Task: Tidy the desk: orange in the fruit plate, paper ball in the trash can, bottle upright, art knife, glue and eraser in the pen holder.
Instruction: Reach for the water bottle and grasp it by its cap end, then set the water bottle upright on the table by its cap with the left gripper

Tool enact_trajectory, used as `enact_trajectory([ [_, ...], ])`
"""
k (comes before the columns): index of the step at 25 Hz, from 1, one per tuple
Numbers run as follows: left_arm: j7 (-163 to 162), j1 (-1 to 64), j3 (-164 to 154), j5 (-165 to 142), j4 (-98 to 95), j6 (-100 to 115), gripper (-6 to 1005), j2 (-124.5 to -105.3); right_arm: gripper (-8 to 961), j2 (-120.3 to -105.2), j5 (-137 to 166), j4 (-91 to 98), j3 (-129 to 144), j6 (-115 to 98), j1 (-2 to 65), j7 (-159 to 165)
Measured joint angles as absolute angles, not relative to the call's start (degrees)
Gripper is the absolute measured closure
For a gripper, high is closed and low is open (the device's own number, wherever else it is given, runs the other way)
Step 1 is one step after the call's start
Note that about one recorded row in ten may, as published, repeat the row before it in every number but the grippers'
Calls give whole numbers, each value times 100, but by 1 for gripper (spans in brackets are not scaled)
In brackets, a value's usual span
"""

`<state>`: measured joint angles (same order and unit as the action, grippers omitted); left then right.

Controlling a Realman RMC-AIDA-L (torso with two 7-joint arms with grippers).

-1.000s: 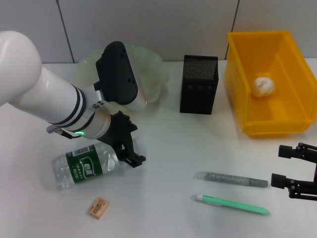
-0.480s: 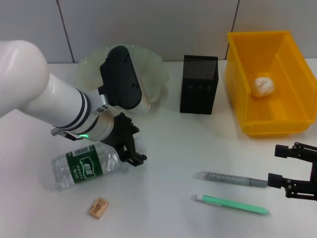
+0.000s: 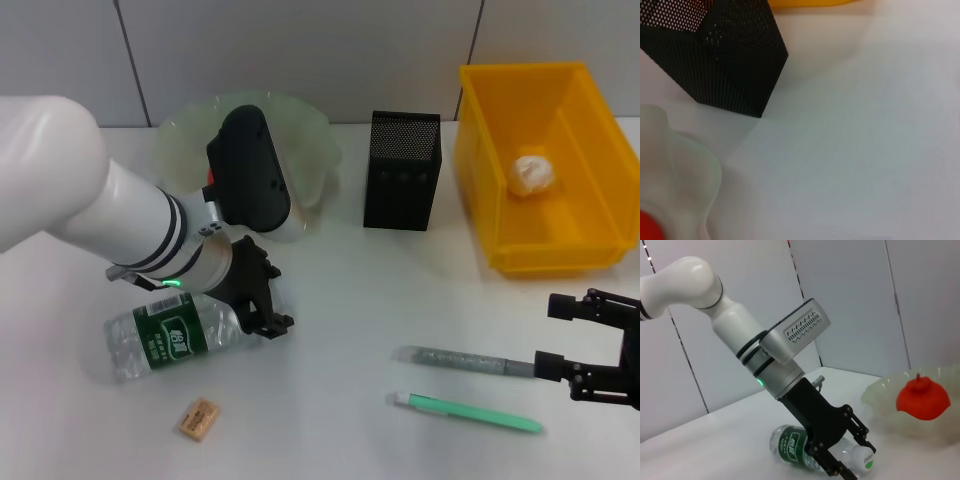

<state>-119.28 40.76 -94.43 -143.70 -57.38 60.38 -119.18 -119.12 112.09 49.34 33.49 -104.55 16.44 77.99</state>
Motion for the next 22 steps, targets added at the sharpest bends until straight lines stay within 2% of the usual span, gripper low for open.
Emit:
enact_trajectory([
  [7,-12011,4084,-9537,-14449,-5751,5965,415,-11918,133,-11909,11215,4919,3346,-10442,1645,7796],
  [14,-12005,3973,-9507,-14447,-5901,5964,512,-11913,134,-11909,11216,4921,3328,-10441,1643,7795],
  [17,-12015,3778,-9390,-14418,-6211,5971,553,-11890,134,-11906,11200,4922,3304,-10440,1644,7795],
  [21,-11993,3239,-9010,-14323,-6990,6187,548,-11874,134,-11902,11193,4925,3303,-10440,1666,7795],
  [22,-11895,2922,-8741,-14102,-7321,6297,546,-11864,134,-11901,11190,4926,3303,-10437,1691,7795],
])
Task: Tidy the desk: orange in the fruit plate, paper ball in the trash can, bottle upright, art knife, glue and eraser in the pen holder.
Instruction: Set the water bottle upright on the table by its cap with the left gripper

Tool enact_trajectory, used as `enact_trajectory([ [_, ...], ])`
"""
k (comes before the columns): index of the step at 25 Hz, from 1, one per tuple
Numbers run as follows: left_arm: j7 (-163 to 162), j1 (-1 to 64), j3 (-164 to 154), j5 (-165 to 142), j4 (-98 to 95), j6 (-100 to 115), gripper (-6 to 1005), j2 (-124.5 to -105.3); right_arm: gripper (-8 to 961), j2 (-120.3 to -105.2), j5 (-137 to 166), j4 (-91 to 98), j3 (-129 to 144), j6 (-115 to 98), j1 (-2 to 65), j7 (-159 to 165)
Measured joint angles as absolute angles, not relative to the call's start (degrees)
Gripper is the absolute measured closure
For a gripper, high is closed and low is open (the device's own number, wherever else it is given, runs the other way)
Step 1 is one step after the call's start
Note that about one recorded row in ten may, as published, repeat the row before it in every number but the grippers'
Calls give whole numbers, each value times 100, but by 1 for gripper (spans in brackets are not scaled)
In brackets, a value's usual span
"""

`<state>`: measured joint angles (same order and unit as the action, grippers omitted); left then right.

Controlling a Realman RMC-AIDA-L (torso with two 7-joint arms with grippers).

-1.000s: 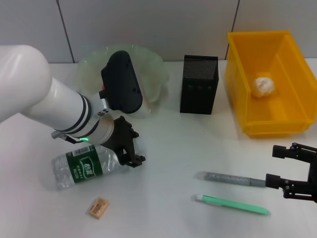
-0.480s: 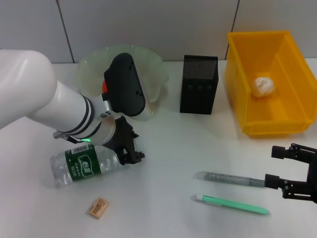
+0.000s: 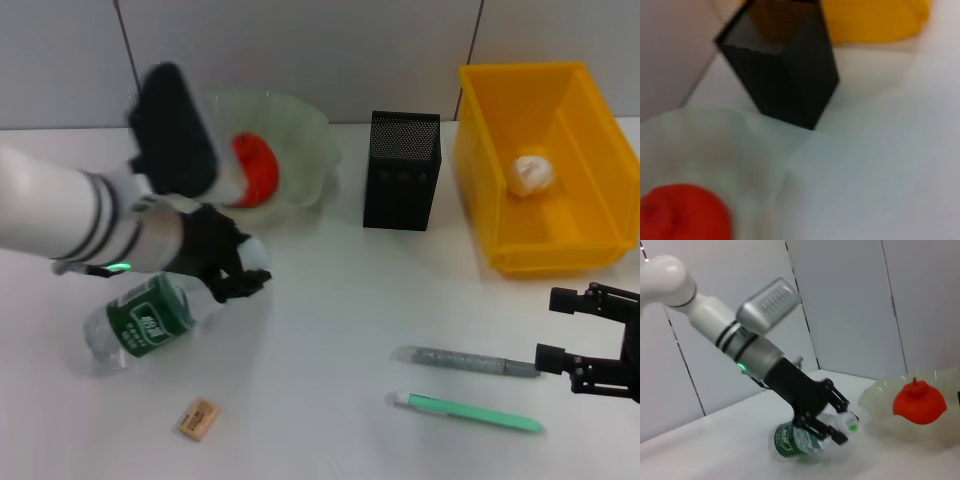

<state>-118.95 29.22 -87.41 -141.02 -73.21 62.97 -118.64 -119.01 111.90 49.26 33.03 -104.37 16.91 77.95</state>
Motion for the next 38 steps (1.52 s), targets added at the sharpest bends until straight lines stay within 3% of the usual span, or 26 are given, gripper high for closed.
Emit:
enact_trajectory([
  [17,-10312,1461,-6563,-10847,-7315,6661,524,-11841,134,-11921,11179,4904,3336,-10423,1895,7781],
  [38,-8522,1583,-6320,-8739,-5848,6611,496,-11856,134,-11927,11170,4765,3336,-10425,1907,7756],
])
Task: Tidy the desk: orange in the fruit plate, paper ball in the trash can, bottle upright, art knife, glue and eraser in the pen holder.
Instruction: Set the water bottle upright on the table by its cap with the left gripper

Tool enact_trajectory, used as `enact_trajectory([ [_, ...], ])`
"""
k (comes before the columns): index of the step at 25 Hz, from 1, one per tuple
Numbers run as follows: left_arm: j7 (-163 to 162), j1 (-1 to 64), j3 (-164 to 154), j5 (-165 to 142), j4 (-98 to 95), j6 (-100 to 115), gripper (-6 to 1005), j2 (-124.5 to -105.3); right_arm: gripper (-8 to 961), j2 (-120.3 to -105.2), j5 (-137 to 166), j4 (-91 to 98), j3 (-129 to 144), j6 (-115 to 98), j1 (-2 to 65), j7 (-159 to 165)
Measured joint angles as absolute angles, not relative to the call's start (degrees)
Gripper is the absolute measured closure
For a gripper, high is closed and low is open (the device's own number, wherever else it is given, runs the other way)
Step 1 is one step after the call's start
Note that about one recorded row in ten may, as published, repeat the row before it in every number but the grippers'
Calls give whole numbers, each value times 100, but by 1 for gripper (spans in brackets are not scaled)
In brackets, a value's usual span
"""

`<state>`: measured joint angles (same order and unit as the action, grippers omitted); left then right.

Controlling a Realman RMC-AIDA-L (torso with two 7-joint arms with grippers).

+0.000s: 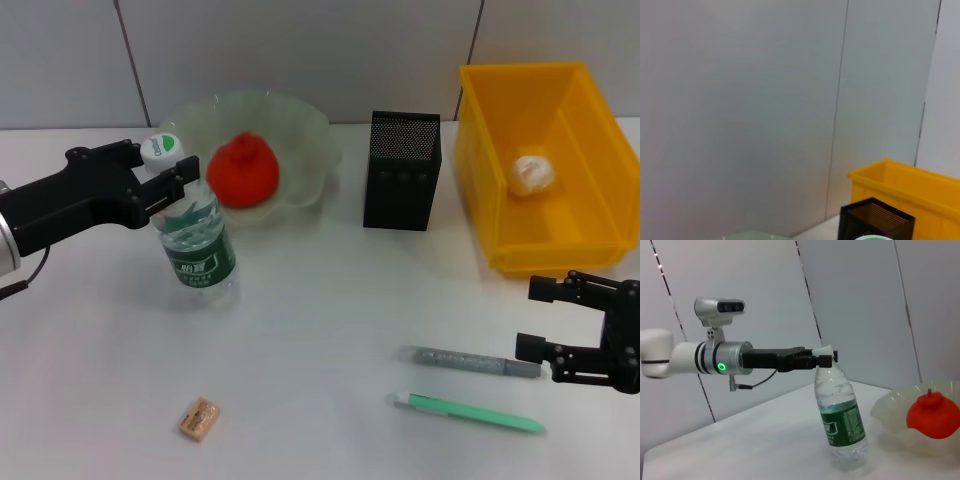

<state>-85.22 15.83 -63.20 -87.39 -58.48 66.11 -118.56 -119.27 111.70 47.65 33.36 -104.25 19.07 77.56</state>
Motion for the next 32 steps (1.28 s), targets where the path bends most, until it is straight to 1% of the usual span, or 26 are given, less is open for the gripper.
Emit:
enact_trajectory([
  [9,-7617,1791,-6231,-8199,-5029,6466,484,-11847,134,-11927,11170,4754,3343,-10423,1960,7747],
  [16,-7345,1895,-6127,-8064,-4814,6529,475,-11864,134,-11924,11170,4754,3310,-10417,1969,7739],
  [27,-7224,1913,-6162,-7943,-4595,6549,460,-11851,134,-11917,11171,4755,3339,-10353,1969,7738],
  [32,-7121,2023,-6170,-7968,-4380,6547,454,-11837,134,-11917,11173,4733,3345,-10276,1987,7737],
])
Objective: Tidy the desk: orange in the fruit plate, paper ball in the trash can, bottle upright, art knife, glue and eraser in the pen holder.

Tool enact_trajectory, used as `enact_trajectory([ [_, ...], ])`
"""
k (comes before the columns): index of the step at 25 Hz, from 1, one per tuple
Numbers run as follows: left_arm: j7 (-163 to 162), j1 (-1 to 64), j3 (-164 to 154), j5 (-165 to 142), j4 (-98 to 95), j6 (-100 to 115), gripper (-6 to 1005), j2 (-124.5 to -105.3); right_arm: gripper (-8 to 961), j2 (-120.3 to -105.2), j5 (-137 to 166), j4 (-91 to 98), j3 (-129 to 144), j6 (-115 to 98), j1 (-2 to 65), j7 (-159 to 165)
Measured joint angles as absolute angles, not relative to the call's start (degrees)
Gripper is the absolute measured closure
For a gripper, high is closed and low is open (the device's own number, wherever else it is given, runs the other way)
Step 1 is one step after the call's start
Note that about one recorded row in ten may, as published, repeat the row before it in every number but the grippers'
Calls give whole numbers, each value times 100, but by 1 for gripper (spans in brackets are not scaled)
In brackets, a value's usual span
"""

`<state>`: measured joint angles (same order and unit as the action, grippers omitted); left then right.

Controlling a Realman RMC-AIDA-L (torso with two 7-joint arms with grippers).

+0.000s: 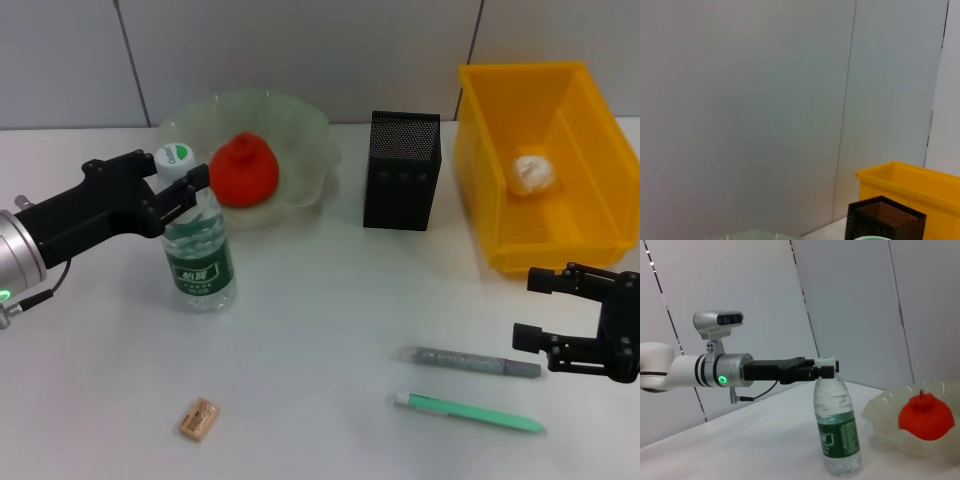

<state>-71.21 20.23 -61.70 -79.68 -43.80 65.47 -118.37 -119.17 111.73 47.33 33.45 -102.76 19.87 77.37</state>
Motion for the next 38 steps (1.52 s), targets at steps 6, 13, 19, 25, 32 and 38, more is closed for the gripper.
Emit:
enact_trajectory([
  [6,-7093,2048,-6335,-8016,-4375,6515,446,-11829,134,-11912,11176,4653,3349,-10274,2036,7736],
  [13,-7022,2005,-6299,-8016,-4321,6533,437,-11837,134,-11909,11176,4649,3343,-10277,2039,7734],
  [19,-6890,1850,-6130,-7970,-4390,6726,274,-11836,134,-11909,11175,4649,3325,-10297,2034,7734],
  [25,-6848,1747,-5414,-7966,-4356,7339,190,-11838,133,-11909,11175,4668,3302,-10313,2033,7795],
  [32,-6847,1442,-4934,-8001,-4328,8487,190,-11708,134,-11909,11172,5041,3346,-10328,2032,8290],
  [38,-6819,1150,-4927,-8105,-4228,9496,190,-11433,134,-11895,11404,5768,3356,-10316,2102,9177],
])
